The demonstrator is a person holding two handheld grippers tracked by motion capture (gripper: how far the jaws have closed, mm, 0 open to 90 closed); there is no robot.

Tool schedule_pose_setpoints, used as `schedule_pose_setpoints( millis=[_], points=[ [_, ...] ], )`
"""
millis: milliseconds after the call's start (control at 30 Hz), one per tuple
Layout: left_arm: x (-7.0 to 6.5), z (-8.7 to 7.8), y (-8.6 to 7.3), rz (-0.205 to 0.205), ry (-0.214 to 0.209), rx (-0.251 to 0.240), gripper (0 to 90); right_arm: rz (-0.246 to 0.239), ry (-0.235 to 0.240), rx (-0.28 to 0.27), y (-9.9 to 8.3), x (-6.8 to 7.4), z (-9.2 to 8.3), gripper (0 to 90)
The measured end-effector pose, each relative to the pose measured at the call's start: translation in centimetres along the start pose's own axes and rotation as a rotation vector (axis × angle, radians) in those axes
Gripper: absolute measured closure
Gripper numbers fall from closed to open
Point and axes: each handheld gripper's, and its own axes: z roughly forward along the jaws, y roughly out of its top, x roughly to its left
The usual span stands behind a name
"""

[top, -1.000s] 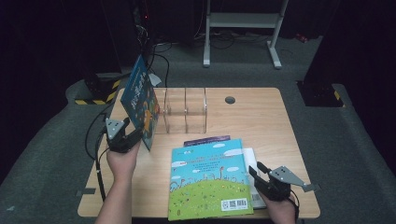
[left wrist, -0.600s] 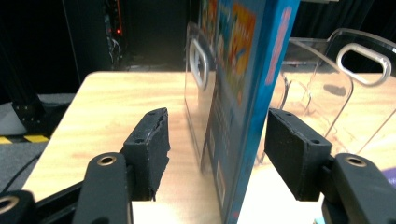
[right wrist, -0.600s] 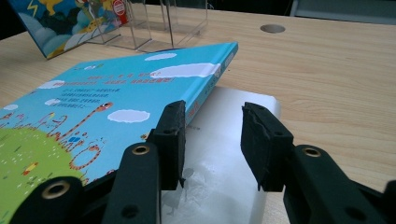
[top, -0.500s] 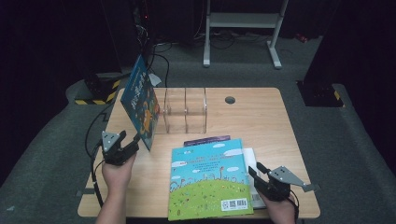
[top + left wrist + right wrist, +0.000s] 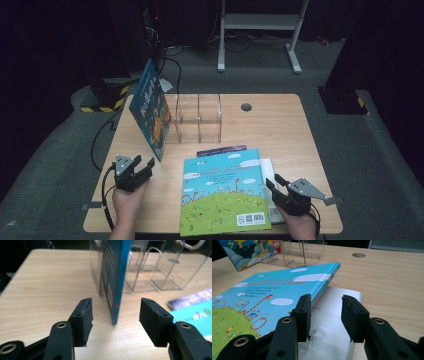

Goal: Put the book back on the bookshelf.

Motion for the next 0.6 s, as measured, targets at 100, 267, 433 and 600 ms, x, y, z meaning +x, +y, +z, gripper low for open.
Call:
schedule_pose_setpoints(
  millis=[100,267,433,600],
  points=[
    [-0.5,-0.2,-0.5,0.002,-0.024,0.016,44.6,-0.002,0.0,0.003,0.0,0.1,0.0,59.2],
    [-1.2,-0.7,-1.6,0.011,-0.058,0.049,44.6,0.0,-0.001,0.004,0.0,0.0,0.0,59.2],
    [-2.1,-0.8,-2.5,0.027,-0.081,0.086,43.7,-0.002,-0.002,0.007,0.0,0.1,0.0,59.6],
    [-3.3,-0.7,-3.3,0.003,-0.161,0.129,39.9,-0.015,-0.011,0.019,0.1,0.2,0.0,60.5]
  ],
)
